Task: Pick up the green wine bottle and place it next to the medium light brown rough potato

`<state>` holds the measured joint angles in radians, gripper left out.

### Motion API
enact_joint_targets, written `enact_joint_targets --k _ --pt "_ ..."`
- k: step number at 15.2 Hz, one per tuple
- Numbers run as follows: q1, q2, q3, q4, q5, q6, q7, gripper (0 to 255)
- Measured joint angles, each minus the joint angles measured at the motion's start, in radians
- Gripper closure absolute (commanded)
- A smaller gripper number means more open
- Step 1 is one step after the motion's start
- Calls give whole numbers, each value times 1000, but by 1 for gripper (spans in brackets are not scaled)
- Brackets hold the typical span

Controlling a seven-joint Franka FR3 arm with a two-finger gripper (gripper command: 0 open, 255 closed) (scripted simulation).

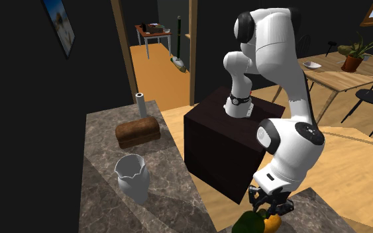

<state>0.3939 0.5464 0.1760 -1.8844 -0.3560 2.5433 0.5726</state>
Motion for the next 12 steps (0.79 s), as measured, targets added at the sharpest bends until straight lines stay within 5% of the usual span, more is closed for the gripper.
enact_joint_targets --k 4,5,12 --pt "0 1 0 0 -1 1 0 255" --pt "0 1 0 0 -1 1 0 0" --pt "1 -12 3 -3 4 -8 0 0"
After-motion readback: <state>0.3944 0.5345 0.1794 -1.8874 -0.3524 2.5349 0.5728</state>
